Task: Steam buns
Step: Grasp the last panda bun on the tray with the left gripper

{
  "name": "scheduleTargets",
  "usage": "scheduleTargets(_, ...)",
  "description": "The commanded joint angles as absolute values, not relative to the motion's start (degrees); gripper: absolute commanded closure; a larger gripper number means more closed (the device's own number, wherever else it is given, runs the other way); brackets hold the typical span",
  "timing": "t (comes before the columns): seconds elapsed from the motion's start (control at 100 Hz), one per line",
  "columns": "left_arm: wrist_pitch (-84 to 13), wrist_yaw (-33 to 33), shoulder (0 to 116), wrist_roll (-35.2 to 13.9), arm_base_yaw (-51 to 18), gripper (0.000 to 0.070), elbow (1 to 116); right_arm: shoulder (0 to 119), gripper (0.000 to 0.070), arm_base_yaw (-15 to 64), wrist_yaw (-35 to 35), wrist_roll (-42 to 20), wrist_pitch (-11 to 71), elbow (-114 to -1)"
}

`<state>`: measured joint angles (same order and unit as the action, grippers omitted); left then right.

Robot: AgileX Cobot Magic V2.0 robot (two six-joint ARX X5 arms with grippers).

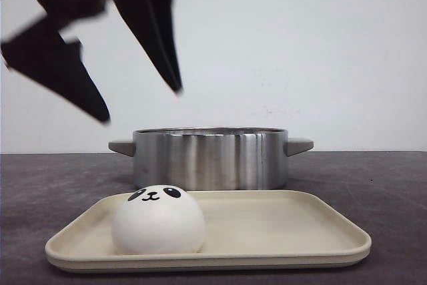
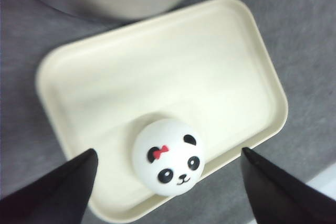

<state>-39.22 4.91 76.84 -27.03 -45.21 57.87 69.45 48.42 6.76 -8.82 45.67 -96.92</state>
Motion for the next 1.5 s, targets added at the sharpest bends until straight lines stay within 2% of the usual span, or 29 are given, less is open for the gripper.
scheduleTargets(0.0, -38.50, 5.48, 80.25, -27.55, -45.91, 0.0180, 58.65, 69.82, 0.0683, 49.60, 7.88, -9.23, 45.47, -98.00)
scheduleTargets(0.11, -38.52, 7.16, 84.60, -27.53, -46.06, 0.0166, 58.65, 69.08, 0.0683, 49.93, 8.01, -9.87, 45.54, -98.00)
scheduleTargets(0.22, -38.41, 7.62, 87.94, -27.51, -46.06, 0.0000, 58.65, 68.97, 0.0683, 50.17, 7.99, -10.52, 45.84, -98.00)
scheduleTargets(0.59, -34.46, 7.57, 93.54, -28.16, -46.19, 0.0000, 58.65, 68.97, 0.0683, 50.92, 8.01, -11.64, 46.37, -97.97)
scheduleTargets(0.91, -35.35, 7.53, 96.07, -27.79, -46.59, 0.0000, 58.65, 68.97, 0.0683, 50.92, 7.99, -12.01, 46.39, -97.97)
scheduleTargets(1.01, -35.92, 7.55, 96.42, -27.66, -46.76, 0.0101, 58.65, 68.97, 0.0683, 50.92, 7.99, -12.01, 46.61, -97.97)
scheduleTargets(1.1, -36.97, 7.51, 96.57, -27.40, -46.81, 0.0258, 58.65, 68.97, 0.0683, 50.92, 8.01, -12.01, 46.81, -97.97)
scheduleTargets(1.16, -37.47, 7.35, 96.57, -26.65, -46.85, 0.0422, 58.65, 68.97, 0.0683, 50.92, 7.99, -12.01, 46.76, -97.95)
scheduleTargets(1.23, -37.71, 7.14, 96.57, -25.50, -46.85, 0.0700, 58.65, 68.97, 0.0683, 50.92, 8.01, -12.01, 46.76, -97.95)
scheduleTargets(1.49, -38.09, 7.38, 93.45, -23.14, -46.96, 0.0690, 61.28, 68.97, 0.0683, 50.92, 8.01, -11.99, 46.78, -97.93)
